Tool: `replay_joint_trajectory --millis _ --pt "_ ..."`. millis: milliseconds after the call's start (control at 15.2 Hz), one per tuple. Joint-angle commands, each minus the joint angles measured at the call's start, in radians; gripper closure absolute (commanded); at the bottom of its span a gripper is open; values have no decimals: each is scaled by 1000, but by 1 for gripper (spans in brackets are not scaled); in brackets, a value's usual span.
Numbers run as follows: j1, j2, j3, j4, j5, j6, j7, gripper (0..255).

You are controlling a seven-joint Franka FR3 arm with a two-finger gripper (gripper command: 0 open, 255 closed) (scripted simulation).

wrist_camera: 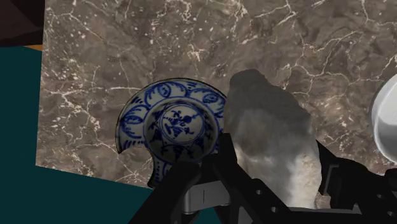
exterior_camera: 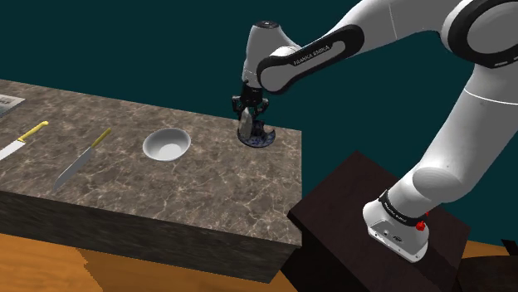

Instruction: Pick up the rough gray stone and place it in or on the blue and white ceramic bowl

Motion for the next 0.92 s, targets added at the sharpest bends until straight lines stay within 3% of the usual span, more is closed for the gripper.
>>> replay_joint_trajectory --millis 0,396,858 --pt "-34 2 -14 10 12 -6 -58 255" --pt "-122 29 -54 68 34 -38 -204 255" --pt "-112 84 -66 41 5 41 -188 255"
